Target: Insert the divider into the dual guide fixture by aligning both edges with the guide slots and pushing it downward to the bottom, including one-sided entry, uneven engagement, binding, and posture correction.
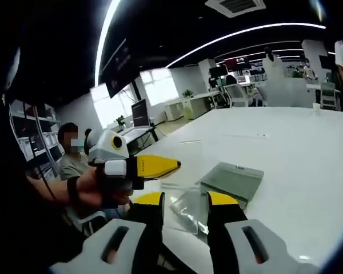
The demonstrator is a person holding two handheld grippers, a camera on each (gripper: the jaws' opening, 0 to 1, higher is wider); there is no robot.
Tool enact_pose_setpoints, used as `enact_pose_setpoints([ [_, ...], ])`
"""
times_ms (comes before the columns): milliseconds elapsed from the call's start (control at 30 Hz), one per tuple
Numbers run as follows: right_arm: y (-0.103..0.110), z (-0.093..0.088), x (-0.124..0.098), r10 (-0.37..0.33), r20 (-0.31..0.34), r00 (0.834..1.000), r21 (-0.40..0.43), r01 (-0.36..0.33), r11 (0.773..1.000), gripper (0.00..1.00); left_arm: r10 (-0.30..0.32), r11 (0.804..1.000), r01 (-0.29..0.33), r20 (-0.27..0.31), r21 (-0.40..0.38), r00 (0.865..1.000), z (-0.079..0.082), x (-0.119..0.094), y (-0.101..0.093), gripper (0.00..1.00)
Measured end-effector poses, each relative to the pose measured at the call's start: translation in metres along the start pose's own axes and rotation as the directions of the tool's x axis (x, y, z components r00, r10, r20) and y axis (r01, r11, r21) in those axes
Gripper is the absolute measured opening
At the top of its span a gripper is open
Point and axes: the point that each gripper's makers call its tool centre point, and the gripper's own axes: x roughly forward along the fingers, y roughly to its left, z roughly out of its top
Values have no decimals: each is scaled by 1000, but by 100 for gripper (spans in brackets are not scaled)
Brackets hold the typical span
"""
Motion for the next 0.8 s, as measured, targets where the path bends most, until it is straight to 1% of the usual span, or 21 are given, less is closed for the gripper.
enact_pose_setpoints([
  [100,0,2,0,7,15,1000,20,-7,1000,25,-10,1000,10,4,-11,1000,-1,0,-2,0],
  [233,1,8,-1,29,68,997,69,-34,997,24,-37,999,37,0,-39,999,-2,1,-5,0],
  [300,2,10,-2,38,72,997,83,-44,996,22,-40,998,40,0,-40,999,-2,1,-5,0],
  [333,2,10,-2,43,74,996,86,-49,995,21,-55,998,56,7,-39,998,-1,1,-8,0],
  [400,2,9,-1,43,64,997,90,-48,995,19,-90,995,92,46,-45,995,6,0,-13,0],
  [500,4,12,-2,58,80,995,91,-65,994,19,-94,994,96,44,-46,995,6,1,-14,0],
  [567,5,14,-2,70,96,993,110,-80,991,18,-101,993,103,36,-57,994,5,2,-12,0],
  [600,5,16,-3,75,105,992,126,-88,988,18,-110,991,113,41,-66,993,5,2,-13,0],
  [700,4,16,-3,76,105,992,138,-90,986,15,-115,990,118,45,-74,992,7,2,-14,0],
  [800,3,15,-2,79,101,992,145,-93,985,14,-119,990,122,40,-73,992,6,3,-14,0],
])
